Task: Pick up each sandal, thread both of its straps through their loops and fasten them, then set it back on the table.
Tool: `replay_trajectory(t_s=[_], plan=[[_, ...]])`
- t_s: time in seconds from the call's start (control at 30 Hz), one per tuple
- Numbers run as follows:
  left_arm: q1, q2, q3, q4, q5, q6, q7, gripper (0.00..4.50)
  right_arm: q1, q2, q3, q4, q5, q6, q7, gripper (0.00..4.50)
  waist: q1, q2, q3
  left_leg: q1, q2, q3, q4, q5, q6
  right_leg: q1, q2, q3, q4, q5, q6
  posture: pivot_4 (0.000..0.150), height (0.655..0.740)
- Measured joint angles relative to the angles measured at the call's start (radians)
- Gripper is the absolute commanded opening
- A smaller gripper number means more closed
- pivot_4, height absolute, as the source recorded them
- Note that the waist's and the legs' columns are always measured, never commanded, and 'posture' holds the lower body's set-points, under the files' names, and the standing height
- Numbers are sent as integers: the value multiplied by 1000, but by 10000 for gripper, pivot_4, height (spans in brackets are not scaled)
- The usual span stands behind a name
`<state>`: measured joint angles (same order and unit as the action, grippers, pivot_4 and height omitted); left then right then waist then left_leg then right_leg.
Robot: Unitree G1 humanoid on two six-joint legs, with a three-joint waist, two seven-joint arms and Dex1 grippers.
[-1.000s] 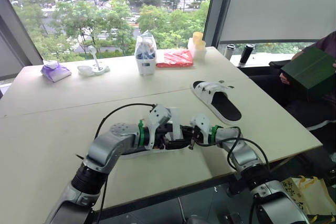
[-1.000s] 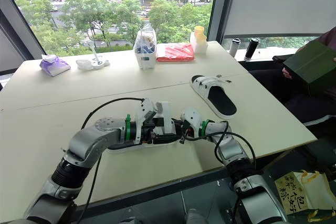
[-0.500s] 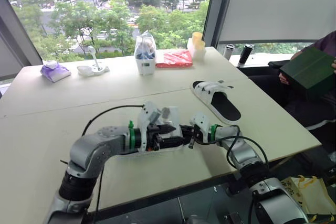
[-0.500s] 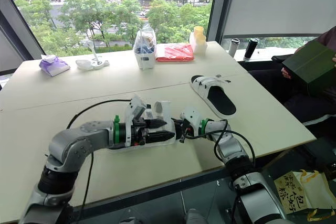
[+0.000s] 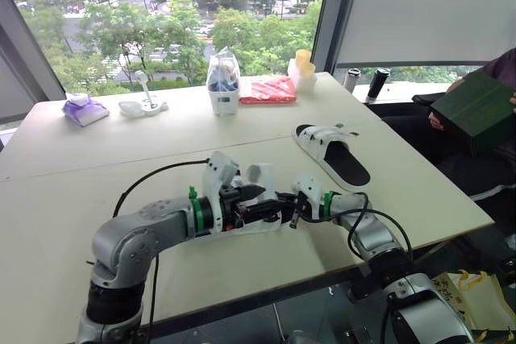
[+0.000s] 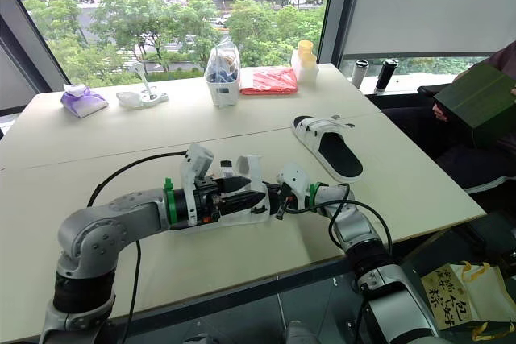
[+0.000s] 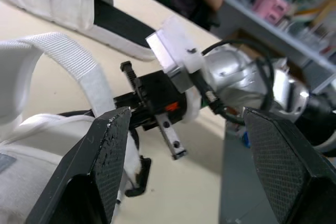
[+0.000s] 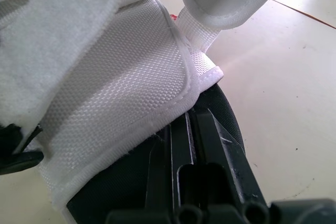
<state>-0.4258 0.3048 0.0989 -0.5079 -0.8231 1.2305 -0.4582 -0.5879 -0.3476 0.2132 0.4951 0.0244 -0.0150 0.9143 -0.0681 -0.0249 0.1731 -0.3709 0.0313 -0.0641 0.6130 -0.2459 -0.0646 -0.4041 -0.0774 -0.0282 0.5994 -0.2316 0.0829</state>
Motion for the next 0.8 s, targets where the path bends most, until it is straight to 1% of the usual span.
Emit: replay_trajectory(t_s=[0.1,0.2,0.37,0.53,0.63,0.67,0.77,0.8], plan=[[-5,0,10,3,-11,2,31,35001,-1,0,0,2,0,0,0,0,0,0,0,0,0,0,0,0,0,0,0,0,0,0,0,1500,7400],[-26,-11,1,35,10,-24,66,35001,-2,1,0,3,0,0,0,0,-1,0,0,0,0,0,0,0,0,0,0,0,0,0,0,1500,7400],[-49,-15,-80,99,87,-87,93,35001,-2,2,0,3,0,0,2,0,-1,-1,-1,0,0,0,0,0,0,0,0,0,0,1,-2,1500,7400],[-61,-58,-150,173,142,-130,94,35001,-4,5,0,6,0,0,-6,0,-1,-1,-1,0,0,0,0,0,0,0,0,0,0,2,-2,1500,7400],[-67,-73,-168,179,155,-145,91,27993,-3,7,0,6,0,0,-9,0,-1,-1,-1,0,0,0,0,0,0,0,1,0,0,2,-2,1500,7400],[-73,-78,-173,179,161,-151,92,22518,-2,7,0,6,0,0,-10,0,-1,-1,-1,0,0,0,0,0,0,0,1,0,0,2,-2,1500,7400],[-88,-93,-186,185,179,-159,98,8269,0,10,0,6,0,0,-17,0,-1,-1,-1,1,0,0,0,0,0,0,1,0,0,2,-2,1500,7400],[-88,-96,-187,191,185,-163,103,2179,1,12,0,6,0,0,-20,0,-1,-1,-1,1,0,0,0,0,0,0,1,0,0,2,-2,1500,7400]])
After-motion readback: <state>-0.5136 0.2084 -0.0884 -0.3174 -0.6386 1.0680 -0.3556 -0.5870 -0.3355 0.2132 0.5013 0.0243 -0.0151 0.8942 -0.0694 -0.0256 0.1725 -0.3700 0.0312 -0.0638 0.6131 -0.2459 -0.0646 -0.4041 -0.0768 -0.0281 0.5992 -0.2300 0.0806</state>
